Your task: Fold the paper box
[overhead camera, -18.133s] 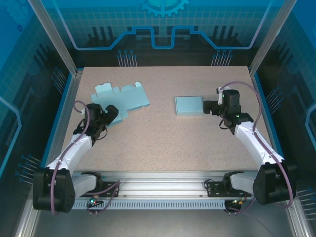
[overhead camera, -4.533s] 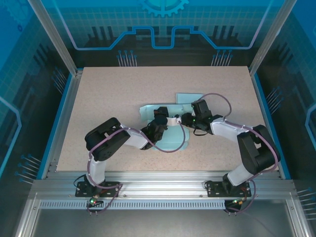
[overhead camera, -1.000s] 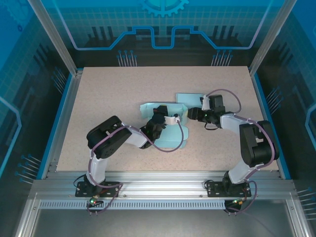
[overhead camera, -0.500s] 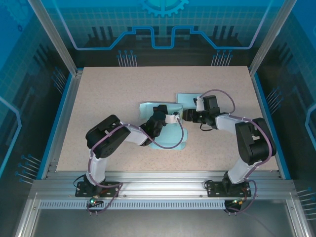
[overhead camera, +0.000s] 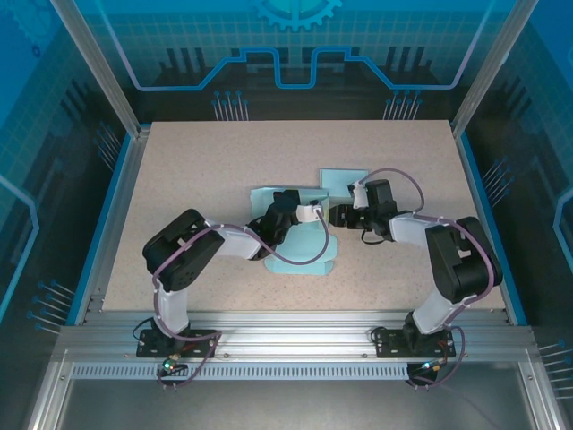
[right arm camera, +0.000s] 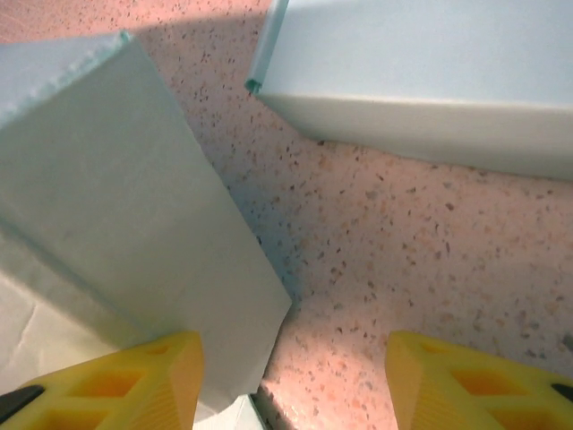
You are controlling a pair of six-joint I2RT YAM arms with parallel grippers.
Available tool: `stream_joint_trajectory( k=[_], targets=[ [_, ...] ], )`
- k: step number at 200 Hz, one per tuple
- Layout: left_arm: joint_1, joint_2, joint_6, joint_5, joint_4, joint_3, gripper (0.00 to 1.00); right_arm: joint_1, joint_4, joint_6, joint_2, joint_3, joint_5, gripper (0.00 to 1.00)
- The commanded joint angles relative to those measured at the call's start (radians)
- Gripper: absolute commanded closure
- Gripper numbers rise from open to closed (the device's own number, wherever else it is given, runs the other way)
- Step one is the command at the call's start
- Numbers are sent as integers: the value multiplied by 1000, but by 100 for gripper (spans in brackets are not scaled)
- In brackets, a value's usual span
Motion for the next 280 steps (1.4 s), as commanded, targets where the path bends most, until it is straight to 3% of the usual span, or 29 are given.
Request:
stream_joint_trajectory(
  k=[1,75,124,199,243,280],
  targets=[
    [5,-22,-34,38,-15,7,97,16,13,-18,-38,-15,-15,43],
    [6,41,78,23,224,-27,97,16,39,-32,-88,-59,-34,44],
    [4,38,78,35,213,-35,97,16,35,-59,-116,-59,-32,43],
    [3,40,74,47,187,-34,97,27,52,-89,-5,18,-41,38],
    [-1,41,75,44,184,-33,97,69,18,-120,19,55,49,33],
    [-9,43,79,50,188,-34,96,81,39,-114,39,72,127,38]
  ],
)
